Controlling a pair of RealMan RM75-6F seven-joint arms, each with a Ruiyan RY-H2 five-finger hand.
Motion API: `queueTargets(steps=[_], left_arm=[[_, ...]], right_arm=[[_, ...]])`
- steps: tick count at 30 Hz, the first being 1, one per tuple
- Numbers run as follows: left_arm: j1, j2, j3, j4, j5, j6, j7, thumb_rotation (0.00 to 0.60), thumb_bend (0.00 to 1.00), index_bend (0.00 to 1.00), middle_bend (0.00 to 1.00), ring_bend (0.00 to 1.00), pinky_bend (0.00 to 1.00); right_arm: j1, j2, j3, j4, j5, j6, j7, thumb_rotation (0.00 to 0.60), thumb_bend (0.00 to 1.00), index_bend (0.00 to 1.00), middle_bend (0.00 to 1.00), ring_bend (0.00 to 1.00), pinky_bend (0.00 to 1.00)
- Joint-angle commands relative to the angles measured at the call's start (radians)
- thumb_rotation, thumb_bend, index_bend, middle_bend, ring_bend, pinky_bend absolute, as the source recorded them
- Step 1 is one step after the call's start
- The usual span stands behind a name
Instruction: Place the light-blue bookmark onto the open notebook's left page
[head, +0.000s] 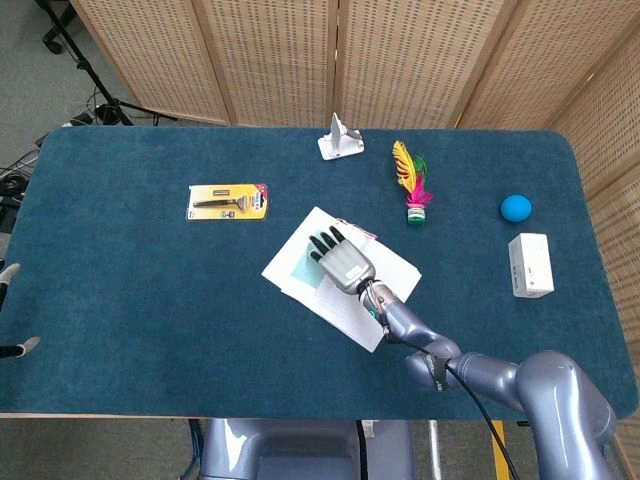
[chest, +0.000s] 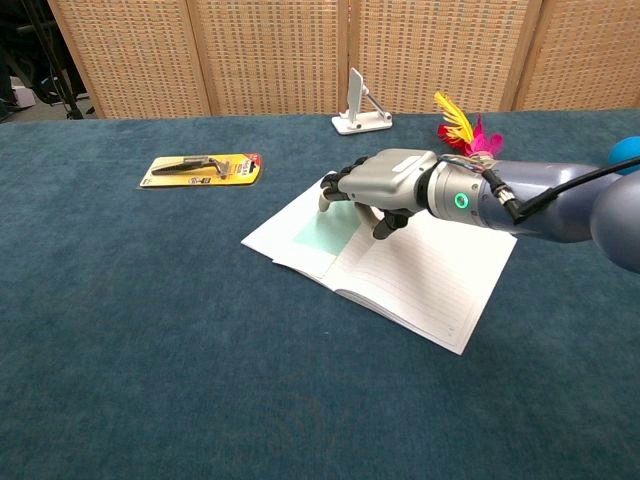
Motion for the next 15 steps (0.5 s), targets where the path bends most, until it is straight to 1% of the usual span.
queueTargets(steps=[1, 10, 15], left_arm=[[-0.001, 0.001, 0.000, -0.001, -0.001, -0.001, 0.001, 0.600, 0.00, 0.00, 0.00, 0.00, 0.00], [-0.001, 0.001, 0.000, -0.005, 0.001, 0.003, 0.003, 0.600, 0.00, 0.00, 0.00, 0.00, 0.00], [-0.002, 0.002, 0.001, -0.008, 0.003, 0.004, 0.004, 0.600, 0.00, 0.00, 0.00, 0.00, 0.00]], right_arm=[[0.000, -0.002, -0.002, 0.005, -0.007, -0.001, 0.007, 0.600, 1.00, 0.12, 0.00, 0.00, 0.03], [-0.004, -0.006, -0.025, 0.024, -0.009, -0.027, 0.000, 0.600, 1.00, 0.12, 0.00, 0.00, 0.03], [-0.010, 0.000, -0.027, 0.009, 0.005, -0.013, -0.025, 0.600, 1.00, 0.12, 0.01, 0.00, 0.03]])
